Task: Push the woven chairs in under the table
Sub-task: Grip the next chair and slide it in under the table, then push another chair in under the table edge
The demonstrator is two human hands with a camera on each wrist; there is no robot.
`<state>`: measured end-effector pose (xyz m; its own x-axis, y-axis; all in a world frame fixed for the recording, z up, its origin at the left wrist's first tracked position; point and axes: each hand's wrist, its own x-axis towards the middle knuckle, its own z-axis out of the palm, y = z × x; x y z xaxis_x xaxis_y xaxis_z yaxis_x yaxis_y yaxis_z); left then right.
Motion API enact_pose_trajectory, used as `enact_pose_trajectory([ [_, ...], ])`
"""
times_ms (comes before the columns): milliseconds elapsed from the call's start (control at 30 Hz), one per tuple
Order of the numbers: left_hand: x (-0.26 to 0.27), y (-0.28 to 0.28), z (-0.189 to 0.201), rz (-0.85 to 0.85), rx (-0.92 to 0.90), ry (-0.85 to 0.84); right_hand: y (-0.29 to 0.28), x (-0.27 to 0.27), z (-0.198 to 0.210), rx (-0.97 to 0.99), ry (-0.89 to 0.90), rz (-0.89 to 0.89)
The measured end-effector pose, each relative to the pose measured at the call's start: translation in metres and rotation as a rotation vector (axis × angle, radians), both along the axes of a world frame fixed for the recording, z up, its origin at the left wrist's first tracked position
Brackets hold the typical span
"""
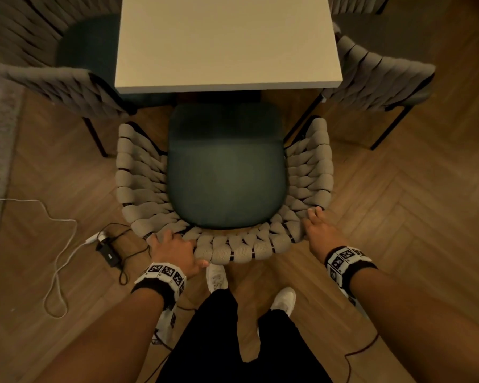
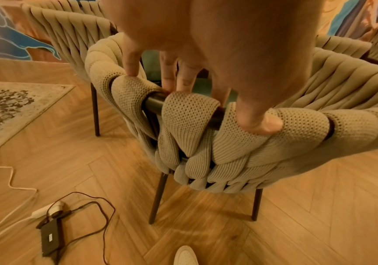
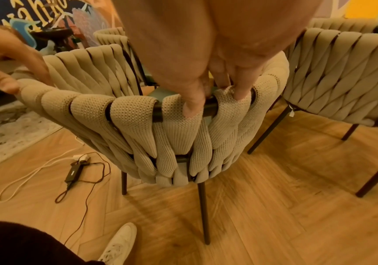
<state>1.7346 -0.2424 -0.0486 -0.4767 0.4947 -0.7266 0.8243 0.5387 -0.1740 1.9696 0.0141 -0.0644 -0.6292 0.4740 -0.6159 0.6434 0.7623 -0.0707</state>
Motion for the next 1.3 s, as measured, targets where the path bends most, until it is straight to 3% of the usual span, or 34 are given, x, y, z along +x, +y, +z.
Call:
enact_pose_trajectory([
  [300, -0.001, -0.001, 0.003, 0.091, 0.013, -0.125, 0.003, -0.001, 0.009, -0.086, 0.053, -0.075],
  [433, 0.005, 0.034, 0.011, 0.103, 0.097, -0.248, 0.014, 0.002, 0.036, -0.164, 0.097, -0.225],
  [533, 0.023, 0.08, 0.015, 0.045, 0.175, -0.383, 0.028, 0.02, 0.049, -0.244, 0.038, -0.293],
  [633, 0.047, 0.137, 0.021, -0.017, 0.207, -0.412, 0.052, 0.052, 0.051, -0.311, -0.004, -0.374],
  [800, 0.096, 0.241, 0.024, -0.248, 0.075, -0.356, 0.115, 0.144, 0.033, -0.353, -0.033, -0.534],
  [1067, 0.157, 0.383, 0.019, -0.27, -0.018, -0.403, 0.228, 0.286, 0.032, -0.426, -0.189, -0.67],
  [1167, 0.161, 0.432, 0.025, -0.272, 0.004, -0.406, 0.271, 0.3, 0.036, -0.422, -0.226, -0.653],
  [1300, 0.145, 0.5, 0.025, -0.221, 0.041, -0.383, 0.336, 0.276, 0.039, -0.415, -0.216, -0.587],
])
